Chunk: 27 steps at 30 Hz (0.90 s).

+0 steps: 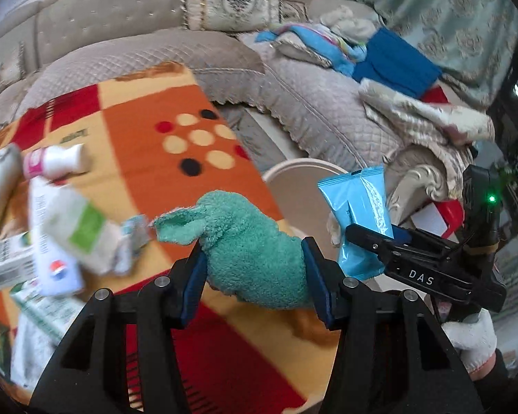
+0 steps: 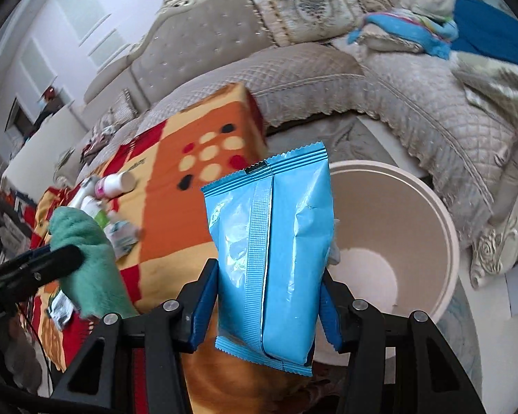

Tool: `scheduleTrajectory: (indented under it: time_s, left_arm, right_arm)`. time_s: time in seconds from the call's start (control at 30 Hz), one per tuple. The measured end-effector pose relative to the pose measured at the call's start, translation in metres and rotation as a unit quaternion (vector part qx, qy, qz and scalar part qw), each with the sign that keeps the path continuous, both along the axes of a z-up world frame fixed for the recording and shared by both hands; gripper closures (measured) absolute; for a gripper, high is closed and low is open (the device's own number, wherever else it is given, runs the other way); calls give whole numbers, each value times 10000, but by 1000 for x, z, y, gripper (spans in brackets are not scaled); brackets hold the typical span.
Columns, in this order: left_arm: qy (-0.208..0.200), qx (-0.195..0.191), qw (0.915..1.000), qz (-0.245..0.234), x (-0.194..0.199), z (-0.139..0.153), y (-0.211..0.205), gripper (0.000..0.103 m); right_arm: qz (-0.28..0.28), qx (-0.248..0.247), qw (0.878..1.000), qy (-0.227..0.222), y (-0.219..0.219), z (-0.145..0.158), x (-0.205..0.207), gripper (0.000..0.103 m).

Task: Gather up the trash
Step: 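Carry the blue packet and green towel over the white bin with both tools, then open the right tool over the bin while the left tool releases the towel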

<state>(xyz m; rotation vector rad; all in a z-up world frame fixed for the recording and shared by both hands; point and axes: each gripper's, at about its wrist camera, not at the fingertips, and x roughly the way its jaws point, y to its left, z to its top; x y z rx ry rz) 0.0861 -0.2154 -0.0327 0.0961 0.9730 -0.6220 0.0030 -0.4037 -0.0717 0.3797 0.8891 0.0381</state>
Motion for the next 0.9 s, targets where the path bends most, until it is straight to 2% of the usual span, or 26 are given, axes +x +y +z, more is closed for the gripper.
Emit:
scheduleTrajectory:
  time_s: [0.27, 0.4, 0.43, 0.47, 0.5, 0.6, 0.9]
  left_arm:
    - [233, 116, 9993, -265, 16, -26, -64, 52]
    - [258, 112, 9988, -408, 19, -35, -84, 50]
    - [311, 68, 9985, -451, 20, -37, -87, 50]
    - [388, -7, 9980, -504, 22, -39, -89, 50]
    - [474, -89, 9974, -543, 24, -40, -88, 49]
    - [642, -264, 9962, -529, 27, -42, -86, 48]
    - [527, -359, 9971, -427, 22, -32, -72, 48]
  right_arm:
    - [-515, -256, 9970, 524, -44, -33, 6, 51]
    - [-789, -128, 9942, 720, -62, -47, 7, 47]
    - [-859, -49, 9937, 718, -67, -48, 4, 40]
    - [-940, 12, 9931, 696, -72, -48, 2, 34]
    - [-1003, 38, 9928, 661, -76, -48, -1, 23]
    - [-1098, 19, 9920, 622, -82, -46, -5, 23]
    - [-1054, 38, 9926, 596, -78, -43, -5, 23]
